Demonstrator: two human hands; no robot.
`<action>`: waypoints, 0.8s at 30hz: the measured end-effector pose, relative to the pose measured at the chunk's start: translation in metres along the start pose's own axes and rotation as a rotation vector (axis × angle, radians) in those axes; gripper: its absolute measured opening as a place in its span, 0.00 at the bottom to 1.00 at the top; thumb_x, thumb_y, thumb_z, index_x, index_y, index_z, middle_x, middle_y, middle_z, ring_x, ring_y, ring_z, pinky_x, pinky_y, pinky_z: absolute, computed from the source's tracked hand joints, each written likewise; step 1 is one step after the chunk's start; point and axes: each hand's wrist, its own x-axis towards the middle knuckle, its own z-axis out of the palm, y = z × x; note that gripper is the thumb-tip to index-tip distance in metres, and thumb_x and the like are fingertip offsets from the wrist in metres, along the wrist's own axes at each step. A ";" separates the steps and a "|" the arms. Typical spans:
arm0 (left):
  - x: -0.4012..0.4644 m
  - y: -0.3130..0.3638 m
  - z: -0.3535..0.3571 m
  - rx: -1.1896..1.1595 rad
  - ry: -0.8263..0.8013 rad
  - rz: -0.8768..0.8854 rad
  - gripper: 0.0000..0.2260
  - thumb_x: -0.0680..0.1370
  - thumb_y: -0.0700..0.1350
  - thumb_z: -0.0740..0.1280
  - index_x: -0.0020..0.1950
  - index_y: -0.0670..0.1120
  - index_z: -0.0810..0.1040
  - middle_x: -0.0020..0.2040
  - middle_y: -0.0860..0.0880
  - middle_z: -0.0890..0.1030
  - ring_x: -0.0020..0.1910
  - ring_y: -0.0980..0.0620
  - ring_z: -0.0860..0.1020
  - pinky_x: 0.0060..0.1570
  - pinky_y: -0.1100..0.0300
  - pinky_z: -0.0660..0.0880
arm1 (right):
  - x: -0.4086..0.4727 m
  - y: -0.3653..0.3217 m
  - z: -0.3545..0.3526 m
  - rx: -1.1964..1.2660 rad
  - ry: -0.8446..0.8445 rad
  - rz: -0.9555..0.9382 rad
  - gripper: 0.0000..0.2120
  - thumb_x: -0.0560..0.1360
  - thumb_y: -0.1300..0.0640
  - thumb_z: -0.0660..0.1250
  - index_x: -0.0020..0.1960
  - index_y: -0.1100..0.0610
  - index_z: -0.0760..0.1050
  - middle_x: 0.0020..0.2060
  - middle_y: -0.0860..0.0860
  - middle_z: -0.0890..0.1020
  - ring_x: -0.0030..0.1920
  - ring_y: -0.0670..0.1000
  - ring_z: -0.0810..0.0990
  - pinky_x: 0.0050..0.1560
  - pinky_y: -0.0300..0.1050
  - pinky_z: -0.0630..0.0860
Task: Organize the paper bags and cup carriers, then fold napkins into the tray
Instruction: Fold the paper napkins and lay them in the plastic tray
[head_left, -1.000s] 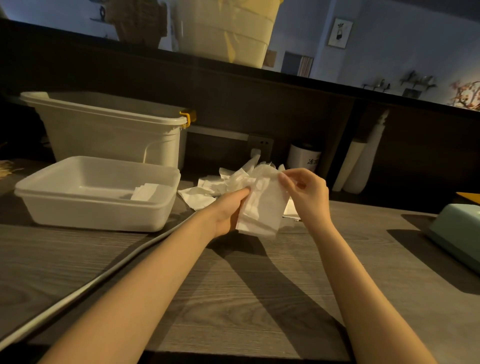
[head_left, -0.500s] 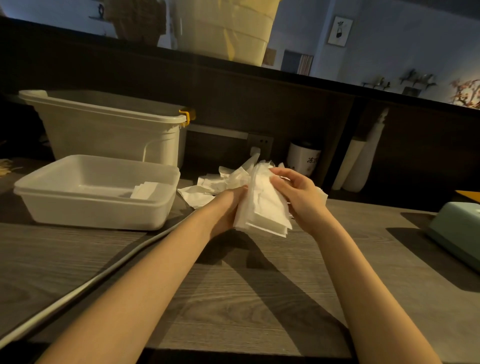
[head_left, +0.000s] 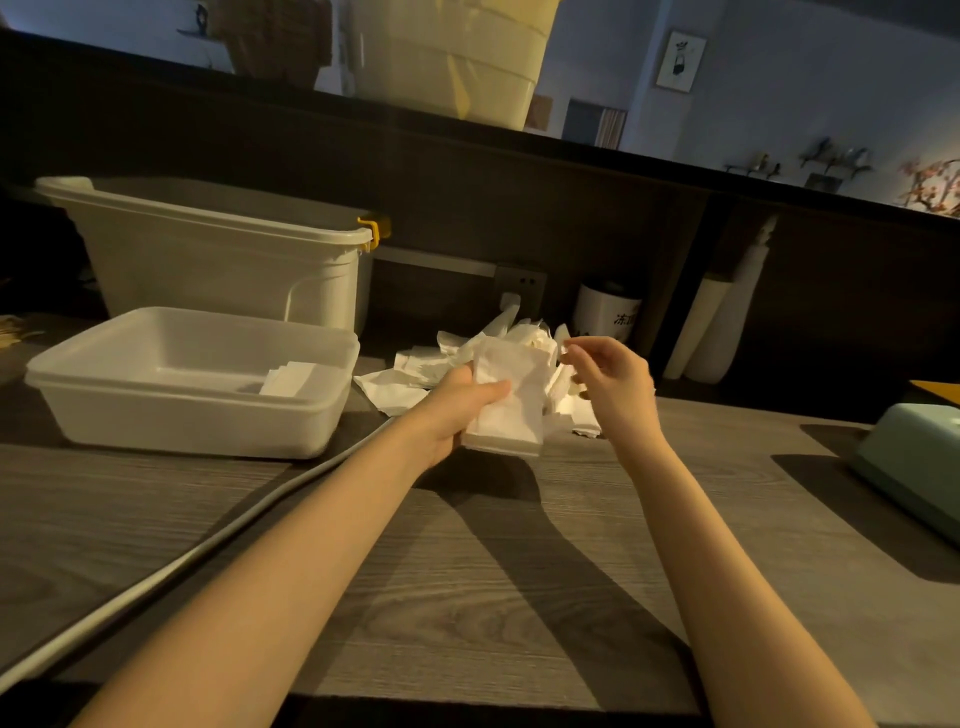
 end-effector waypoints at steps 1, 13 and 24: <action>0.001 0.000 -0.002 -0.029 0.041 0.004 0.17 0.79 0.43 0.63 0.67 0.47 0.67 0.58 0.47 0.77 0.55 0.48 0.77 0.47 0.56 0.77 | 0.002 0.004 -0.003 -0.054 0.047 0.005 0.08 0.78 0.57 0.63 0.55 0.56 0.77 0.46 0.47 0.80 0.47 0.44 0.78 0.45 0.33 0.74; 0.008 -0.003 -0.014 -0.031 0.192 -0.020 0.16 0.79 0.43 0.63 0.67 0.44 0.69 0.62 0.44 0.75 0.61 0.45 0.75 0.54 0.52 0.74 | 0.000 0.054 0.009 -0.684 -0.105 0.058 0.26 0.71 0.44 0.70 0.64 0.54 0.69 0.60 0.51 0.73 0.57 0.51 0.74 0.48 0.45 0.74; 0.012 -0.005 -0.018 -0.010 0.207 -0.041 0.17 0.79 0.44 0.63 0.67 0.44 0.68 0.63 0.44 0.74 0.62 0.44 0.74 0.56 0.51 0.74 | 0.003 0.064 0.015 -0.574 0.015 0.062 0.11 0.76 0.51 0.66 0.55 0.56 0.79 0.53 0.51 0.79 0.49 0.50 0.77 0.43 0.42 0.69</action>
